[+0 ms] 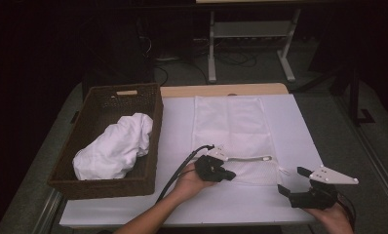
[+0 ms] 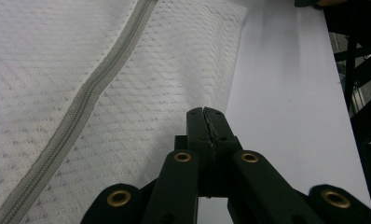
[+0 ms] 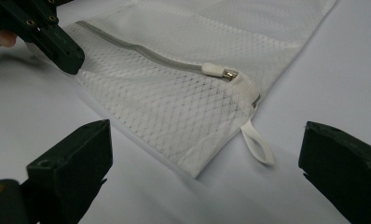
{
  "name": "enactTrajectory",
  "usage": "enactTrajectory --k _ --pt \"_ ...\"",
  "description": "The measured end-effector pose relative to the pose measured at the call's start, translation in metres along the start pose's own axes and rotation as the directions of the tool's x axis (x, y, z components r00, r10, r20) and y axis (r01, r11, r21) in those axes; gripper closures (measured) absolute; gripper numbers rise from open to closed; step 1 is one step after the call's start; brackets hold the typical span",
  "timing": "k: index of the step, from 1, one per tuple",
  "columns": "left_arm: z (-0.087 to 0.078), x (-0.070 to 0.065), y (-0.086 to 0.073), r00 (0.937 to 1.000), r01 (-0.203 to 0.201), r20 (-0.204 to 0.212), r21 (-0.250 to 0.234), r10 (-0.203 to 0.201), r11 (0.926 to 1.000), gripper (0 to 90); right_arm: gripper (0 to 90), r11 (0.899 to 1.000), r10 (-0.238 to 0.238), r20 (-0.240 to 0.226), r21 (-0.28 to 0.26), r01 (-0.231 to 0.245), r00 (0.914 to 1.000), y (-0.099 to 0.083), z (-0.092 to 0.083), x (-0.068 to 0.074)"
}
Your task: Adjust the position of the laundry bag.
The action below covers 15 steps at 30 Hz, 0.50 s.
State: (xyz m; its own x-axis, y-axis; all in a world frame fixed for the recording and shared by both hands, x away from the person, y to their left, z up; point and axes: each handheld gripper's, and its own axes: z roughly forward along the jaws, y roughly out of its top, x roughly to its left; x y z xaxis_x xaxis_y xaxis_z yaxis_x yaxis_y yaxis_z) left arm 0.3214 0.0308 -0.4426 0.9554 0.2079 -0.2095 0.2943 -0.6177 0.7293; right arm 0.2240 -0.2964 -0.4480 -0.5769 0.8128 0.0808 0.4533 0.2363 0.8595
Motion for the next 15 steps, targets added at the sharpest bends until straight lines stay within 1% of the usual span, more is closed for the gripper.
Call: enactTrajectory --k 4,7,15 --pt "-0.001 -0.003 -0.002 1.0000 0.007 0.005 -0.001 -0.007 1.0000 90.0 2.4 1.000 -0.002 -0.001 0.001 0.002 1.0000 0.000 0.000 0.000" --pt "-0.001 -0.006 -0.003 0.9996 0.015 0.022 -0.013 -0.015 0.9998 90.0 2.4 1.000 -0.002 -0.001 0.002 0.002 1.0000 0.000 0.001 0.000" --pt "0.000 -0.018 -0.006 0.9991 0.011 0.040 -0.009 -0.010 0.9999 90.0 2.4 1.000 -0.001 -0.003 -0.002 0.001 1.0000 0.000 0.000 0.000"
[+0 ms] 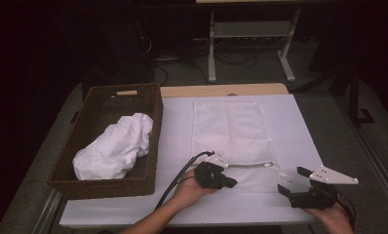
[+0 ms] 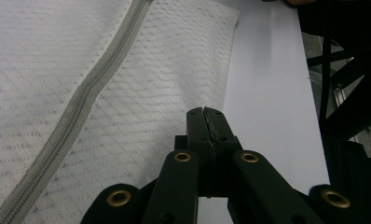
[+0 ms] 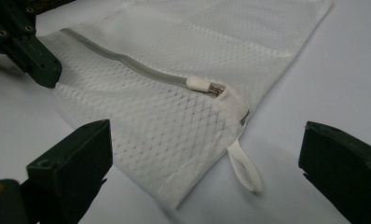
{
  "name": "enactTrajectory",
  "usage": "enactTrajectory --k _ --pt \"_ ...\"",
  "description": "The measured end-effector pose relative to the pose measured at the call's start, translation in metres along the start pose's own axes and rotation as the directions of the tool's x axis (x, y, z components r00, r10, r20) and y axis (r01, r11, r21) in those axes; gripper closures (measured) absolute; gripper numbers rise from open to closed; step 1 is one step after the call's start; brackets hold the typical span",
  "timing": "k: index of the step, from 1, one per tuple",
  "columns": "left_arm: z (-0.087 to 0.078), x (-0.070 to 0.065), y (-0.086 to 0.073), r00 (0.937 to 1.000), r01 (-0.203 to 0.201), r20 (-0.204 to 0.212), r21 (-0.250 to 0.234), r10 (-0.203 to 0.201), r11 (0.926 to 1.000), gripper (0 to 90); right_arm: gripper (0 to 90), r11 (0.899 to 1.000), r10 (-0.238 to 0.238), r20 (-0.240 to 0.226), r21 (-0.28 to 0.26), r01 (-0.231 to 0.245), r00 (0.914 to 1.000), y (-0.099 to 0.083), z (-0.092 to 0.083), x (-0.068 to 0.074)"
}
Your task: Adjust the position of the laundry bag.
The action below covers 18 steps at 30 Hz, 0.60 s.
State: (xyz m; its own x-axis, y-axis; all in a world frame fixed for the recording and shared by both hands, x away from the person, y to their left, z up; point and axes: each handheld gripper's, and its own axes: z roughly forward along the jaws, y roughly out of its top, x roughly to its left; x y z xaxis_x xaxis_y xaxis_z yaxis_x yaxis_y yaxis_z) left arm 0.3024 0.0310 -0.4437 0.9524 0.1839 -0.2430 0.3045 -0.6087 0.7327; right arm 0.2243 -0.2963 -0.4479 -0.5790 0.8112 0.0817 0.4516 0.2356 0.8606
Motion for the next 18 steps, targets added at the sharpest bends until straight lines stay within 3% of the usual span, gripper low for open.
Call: enactTrajectory --k 18 --pt "0.011 -0.021 -0.002 0.9982 -0.002 0.060 0.010 0.002 0.9999 90.0 2.4 1.000 -0.003 -0.004 0.004 0.003 1.0000 0.000 0.001 0.000"
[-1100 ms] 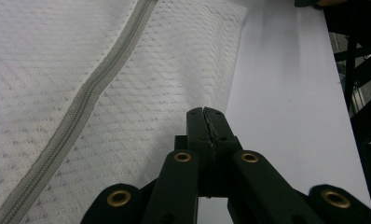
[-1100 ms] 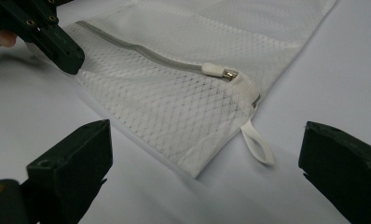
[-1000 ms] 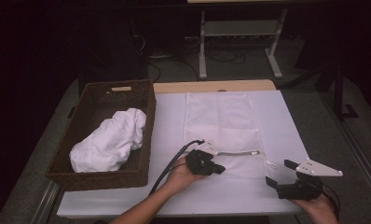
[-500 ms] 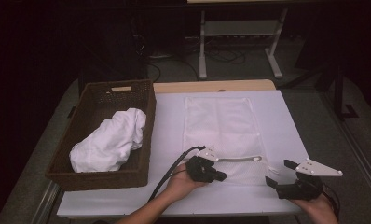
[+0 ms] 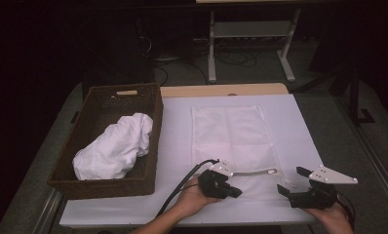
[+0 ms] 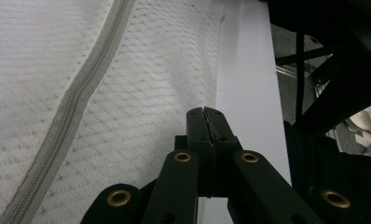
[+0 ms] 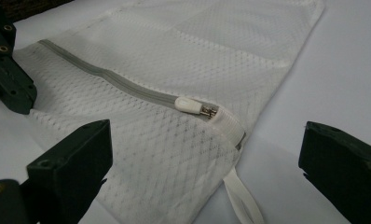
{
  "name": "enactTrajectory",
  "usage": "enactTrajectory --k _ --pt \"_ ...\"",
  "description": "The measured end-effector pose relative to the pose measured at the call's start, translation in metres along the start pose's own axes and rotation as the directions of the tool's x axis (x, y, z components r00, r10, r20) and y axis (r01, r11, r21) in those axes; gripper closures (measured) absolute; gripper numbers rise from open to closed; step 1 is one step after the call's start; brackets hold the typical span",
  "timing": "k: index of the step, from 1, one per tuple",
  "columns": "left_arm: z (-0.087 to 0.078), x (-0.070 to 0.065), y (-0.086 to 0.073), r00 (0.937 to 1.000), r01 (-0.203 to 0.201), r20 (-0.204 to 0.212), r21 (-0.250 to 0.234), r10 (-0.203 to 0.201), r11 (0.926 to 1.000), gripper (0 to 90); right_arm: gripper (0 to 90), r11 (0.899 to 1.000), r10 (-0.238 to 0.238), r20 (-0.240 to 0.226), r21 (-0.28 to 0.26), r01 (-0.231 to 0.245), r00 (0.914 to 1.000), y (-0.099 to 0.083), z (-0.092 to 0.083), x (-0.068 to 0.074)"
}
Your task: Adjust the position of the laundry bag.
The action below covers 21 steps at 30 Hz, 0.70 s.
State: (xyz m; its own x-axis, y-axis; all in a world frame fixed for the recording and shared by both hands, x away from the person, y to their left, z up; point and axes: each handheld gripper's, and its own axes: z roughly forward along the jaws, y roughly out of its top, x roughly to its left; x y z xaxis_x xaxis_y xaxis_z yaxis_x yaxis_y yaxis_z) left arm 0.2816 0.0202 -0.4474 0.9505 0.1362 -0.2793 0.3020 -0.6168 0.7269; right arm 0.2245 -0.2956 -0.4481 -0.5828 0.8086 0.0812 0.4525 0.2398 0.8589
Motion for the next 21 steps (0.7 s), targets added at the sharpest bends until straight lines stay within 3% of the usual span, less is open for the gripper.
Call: enactTrajectory --k 12,21 --pt "0.0055 -0.0090 -0.0017 0.9998 -0.012 0.017 0.024 0.012 0.9996 90.0 2.4 1.000 0.002 0.001 0.000 -0.002 1.0000 -0.0002 -0.0002 -0.0005" --pt "0.0025 -0.0088 -0.0020 0.9999 -0.007 0.015 0.008 0.007 0.9999 88.3 2.4 1.000 0.001 0.000 -0.001 -0.001 1.0000 0.0000 0.0000 -0.0002"
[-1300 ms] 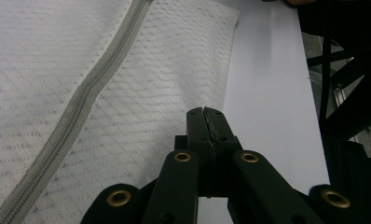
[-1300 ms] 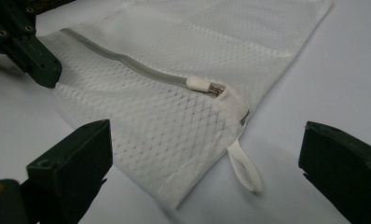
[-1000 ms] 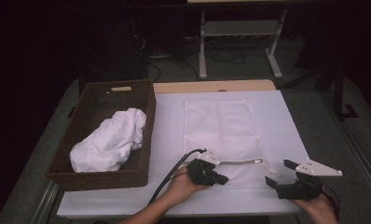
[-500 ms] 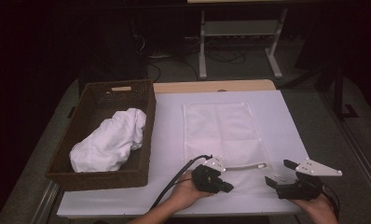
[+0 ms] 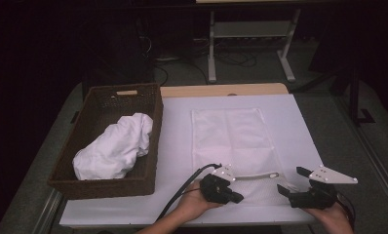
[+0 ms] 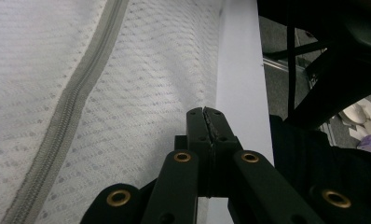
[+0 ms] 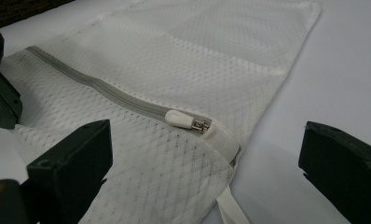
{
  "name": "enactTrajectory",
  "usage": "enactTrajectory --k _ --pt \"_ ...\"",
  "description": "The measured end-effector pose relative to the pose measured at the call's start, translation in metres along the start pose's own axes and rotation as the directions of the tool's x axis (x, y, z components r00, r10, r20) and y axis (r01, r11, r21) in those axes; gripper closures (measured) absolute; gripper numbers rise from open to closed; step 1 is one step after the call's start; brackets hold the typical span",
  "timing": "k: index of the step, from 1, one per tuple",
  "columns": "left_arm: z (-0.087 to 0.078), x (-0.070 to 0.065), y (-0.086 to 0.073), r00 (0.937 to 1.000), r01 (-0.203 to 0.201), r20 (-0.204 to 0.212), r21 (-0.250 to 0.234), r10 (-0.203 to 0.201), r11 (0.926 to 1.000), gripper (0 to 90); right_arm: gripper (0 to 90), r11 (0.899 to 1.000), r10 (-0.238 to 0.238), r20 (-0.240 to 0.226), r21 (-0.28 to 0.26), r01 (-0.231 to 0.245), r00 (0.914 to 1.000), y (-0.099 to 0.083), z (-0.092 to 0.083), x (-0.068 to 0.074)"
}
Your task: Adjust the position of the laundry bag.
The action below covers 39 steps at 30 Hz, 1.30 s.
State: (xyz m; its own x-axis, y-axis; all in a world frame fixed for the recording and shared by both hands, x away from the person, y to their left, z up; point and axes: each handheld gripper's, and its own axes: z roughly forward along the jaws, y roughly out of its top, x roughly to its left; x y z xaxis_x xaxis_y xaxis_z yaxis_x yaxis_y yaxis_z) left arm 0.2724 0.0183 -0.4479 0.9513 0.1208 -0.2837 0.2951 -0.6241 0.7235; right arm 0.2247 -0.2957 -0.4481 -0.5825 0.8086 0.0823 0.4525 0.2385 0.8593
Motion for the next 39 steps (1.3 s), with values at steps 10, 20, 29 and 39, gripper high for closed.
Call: enactTrajectory --k 10,20,29,39 --pt "-0.025 0.009 -0.007 0.9976 0.018 -0.067 -0.047 -0.021 0.9988 60.8 2.4 1.000 0.000 0.008 0.011 0.000 1.0000 0.000 0.002 -0.002" --pt "-0.043 0.016 -0.015 0.9873 0.036 -0.151 -0.095 -0.050 0.9948 36.0 2.4 1.000 -0.003 0.018 0.026 0.002 0.9998 -0.001 0.001 0.000" --pt "-0.067 0.018 -0.027 0.9715 0.052 -0.221 -0.157 -0.086 0.9863 26.2 2.4 1.000 -0.008 0.009 0.026 0.008 0.9999 -0.003 0.000 0.002" --pt "-0.085 0.015 -0.048 0.9466 0.072 -0.296 -0.195 -0.128 0.9782 18.9 2.4 1.000 -0.009 0.017 0.028 0.008 0.9998 -0.002 0.000 0.003"
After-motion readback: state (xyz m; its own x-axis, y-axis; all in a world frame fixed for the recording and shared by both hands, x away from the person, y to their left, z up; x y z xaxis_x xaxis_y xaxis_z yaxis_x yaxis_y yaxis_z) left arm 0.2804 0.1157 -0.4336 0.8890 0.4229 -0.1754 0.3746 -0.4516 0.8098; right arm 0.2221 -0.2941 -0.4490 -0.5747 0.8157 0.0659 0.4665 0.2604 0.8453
